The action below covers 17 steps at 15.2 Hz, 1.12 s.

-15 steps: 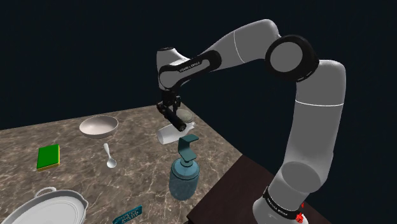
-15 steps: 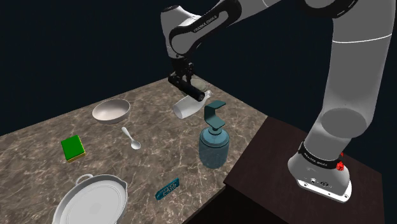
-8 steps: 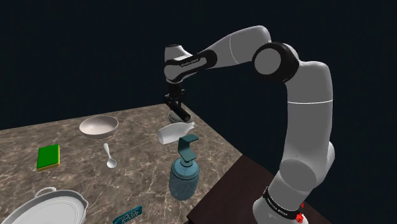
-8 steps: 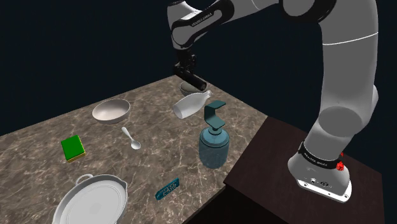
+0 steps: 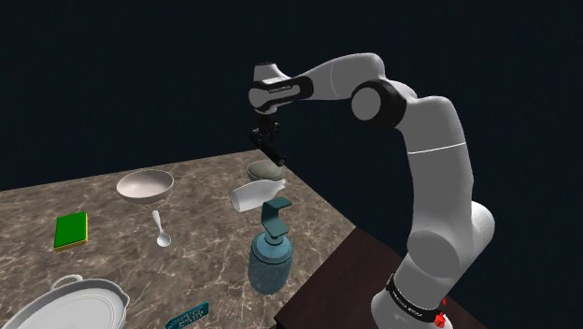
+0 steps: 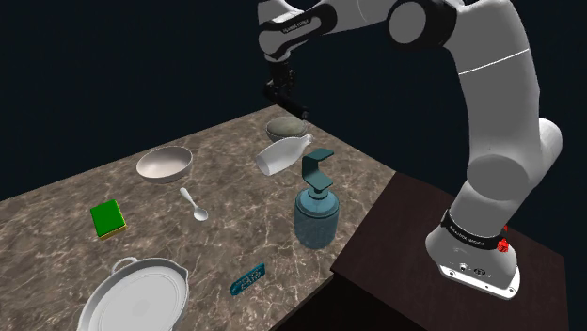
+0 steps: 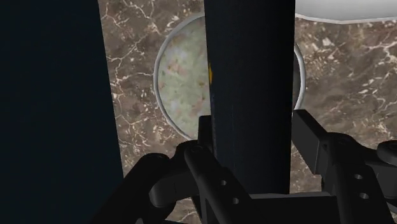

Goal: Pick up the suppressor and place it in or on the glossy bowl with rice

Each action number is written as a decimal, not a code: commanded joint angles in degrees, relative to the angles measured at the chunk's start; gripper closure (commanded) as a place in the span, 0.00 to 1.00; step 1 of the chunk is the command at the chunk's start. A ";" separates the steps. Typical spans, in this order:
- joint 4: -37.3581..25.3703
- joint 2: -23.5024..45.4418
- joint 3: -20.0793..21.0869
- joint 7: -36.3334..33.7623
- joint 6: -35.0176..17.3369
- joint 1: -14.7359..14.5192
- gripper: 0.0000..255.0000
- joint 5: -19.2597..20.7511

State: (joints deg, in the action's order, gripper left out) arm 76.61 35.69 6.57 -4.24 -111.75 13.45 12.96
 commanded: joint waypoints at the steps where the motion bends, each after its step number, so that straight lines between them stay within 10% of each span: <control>1: -7.36 4.32 -0.47 2.18 2.73 0.81 1.00 -0.12; 17: -4.07 9.58 -1.06 1.16 -5.78 1.15 1.00 0.73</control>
State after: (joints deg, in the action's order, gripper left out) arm 72.27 44.86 5.55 -2.97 -116.80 14.60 13.62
